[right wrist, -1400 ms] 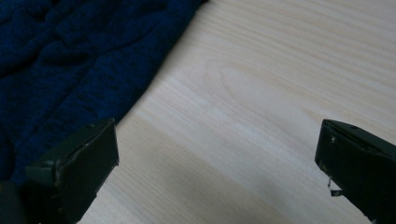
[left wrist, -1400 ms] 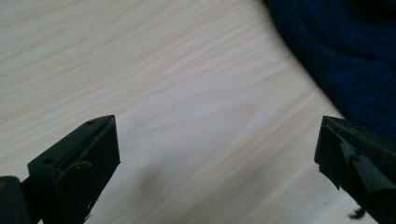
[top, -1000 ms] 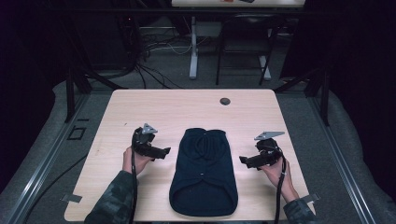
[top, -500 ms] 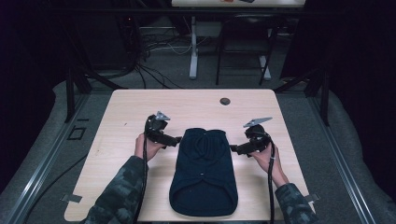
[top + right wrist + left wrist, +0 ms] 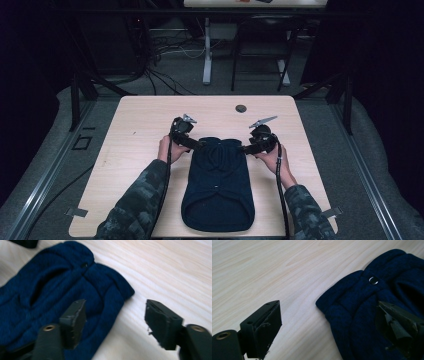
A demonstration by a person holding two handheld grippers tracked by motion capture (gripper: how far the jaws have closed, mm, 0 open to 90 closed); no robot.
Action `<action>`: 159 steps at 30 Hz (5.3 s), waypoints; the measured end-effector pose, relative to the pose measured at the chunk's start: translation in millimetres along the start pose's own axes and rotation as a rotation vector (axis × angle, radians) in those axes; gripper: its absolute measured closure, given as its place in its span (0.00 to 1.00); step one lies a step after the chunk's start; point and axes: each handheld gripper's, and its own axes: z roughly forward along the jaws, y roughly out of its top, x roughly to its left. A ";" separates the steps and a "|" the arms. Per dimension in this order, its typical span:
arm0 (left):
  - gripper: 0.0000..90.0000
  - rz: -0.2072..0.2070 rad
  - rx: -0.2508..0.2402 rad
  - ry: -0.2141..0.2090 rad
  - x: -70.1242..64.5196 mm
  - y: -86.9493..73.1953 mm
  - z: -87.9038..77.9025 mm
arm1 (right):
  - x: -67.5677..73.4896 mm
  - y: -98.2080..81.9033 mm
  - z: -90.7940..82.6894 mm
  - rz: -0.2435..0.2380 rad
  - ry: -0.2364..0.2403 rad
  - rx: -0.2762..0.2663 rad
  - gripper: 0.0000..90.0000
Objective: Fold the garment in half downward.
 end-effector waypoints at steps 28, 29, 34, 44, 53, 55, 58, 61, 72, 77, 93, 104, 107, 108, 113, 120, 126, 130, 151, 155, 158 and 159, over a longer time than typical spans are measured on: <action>0.69 -0.023 0.079 -0.114 -8.8 0.9 31.9 | -2.5 6.3 49.5 0.052 0.053 0.070 0.79; 0.71 -0.025 0.076 -0.125 -8.2 0.7 31.0 | -1.7 5.8 48.8 0.041 0.044 0.063 0.80; 0.74 -0.025 0.054 -0.128 -8.6 2.0 26.7 | 2.5 1.5 42.2 0.010 0.007 0.026 0.83; 0.69 0.006 0.023 -0.135 -12.8 10.9 3.7 | 16.2 7.3 11.3 -0.074 -0.013 -0.084 0.84; 0.69 0.021 0.007 -0.205 -8.5 13.6 -16.6 | 34.1 12.2 -14.9 -0.159 -0.018 -0.165 0.84; 0.70 0.025 0.000 -0.218 -8.4 13.9 -20.0 | 36.1 12.2 -17.9 -0.165 -0.021 -0.168 0.85; 0.73 0.041 -0.020 -0.225 -9.8 15.2 -26.2 | 37.9 12.1 -22.1 -0.170 -0.026 -0.185 0.85; 0.74 0.063 -0.030 -0.223 -12.8 18.0 -31.8 | 37.6 11.9 -28.4 -0.181 -0.030 -0.197 0.85; 0.74 0.132 -0.064 -0.212 -23.5 26.0 -47.8 | 39.2 9.8 -43.3 -0.198 -0.051 -0.268 0.85; 0.74 0.171 -0.120 -0.170 -28.2 28.0 -56.0 | 39.9 10.0 -46.5 -0.211 -0.059 -0.268 0.85; 0.75 0.263 -0.183 -0.139 -40.9 25.2 -68.0 | 37.1 7.8 -53.1 -0.219 -0.059 -0.224 0.84; 0.74 0.258 -0.180 -0.197 -41.7 11.6 -74.6 | 52.1 0.5 -54.1 -0.290 -0.113 -0.291 0.87; 0.75 0.272 -0.188 -0.183 -43.9 6.9 -75.3 | 53.4 -4.4 -52.8 -0.303 -0.104 -0.304 0.87; 0.75 0.278 -0.189 -0.175 -44.3 6.7 -76.1 | 53.6 -5.3 -52.6 -0.306 -0.101 -0.306 0.86; 0.77 0.272 -0.219 -0.165 -44.9 9.0 -77.3 | 49.9 -5.3 -52.6 -0.262 -0.035 -0.260 0.74; 0.77 0.312 -0.242 -0.188 -49.5 7.1 -76.4 | 47.0 -5.8 -48.1 -0.225 0.006 -0.188 0.70; 0.70 0.247 -0.173 -0.229 -42.8 4.9 -70.0 | 55.6 -10.3 -48.8 -0.299 -0.083 -0.214 0.85; 0.53 0.243 -0.112 -0.238 -42.5 4.2 -66.4 | 62.3 -13.1 -47.6 -0.336 -0.101 -0.250 0.86; 0.77 0.367 -0.168 -0.140 -56.9 11.6 -78.4 | 61.2 -14.5 -61.5 -0.352 -0.119 -0.288 0.86; 0.78 0.395 -0.199 -0.114 -59.5 13.0 -84.1 | 60.6 -12.7 -65.1 -0.328 -0.090 -0.284 0.85; 0.78 0.417 -0.226 -0.103 -60.3 13.1 -86.9 | 57.5 -10.4 -67.8 -0.280 -0.035 -0.266 0.79; 0.78 0.424 -0.233 -0.101 -60.5 13.3 -87.7 | 56.3 -9.5 -67.7 -0.259 -0.012 -0.251 0.75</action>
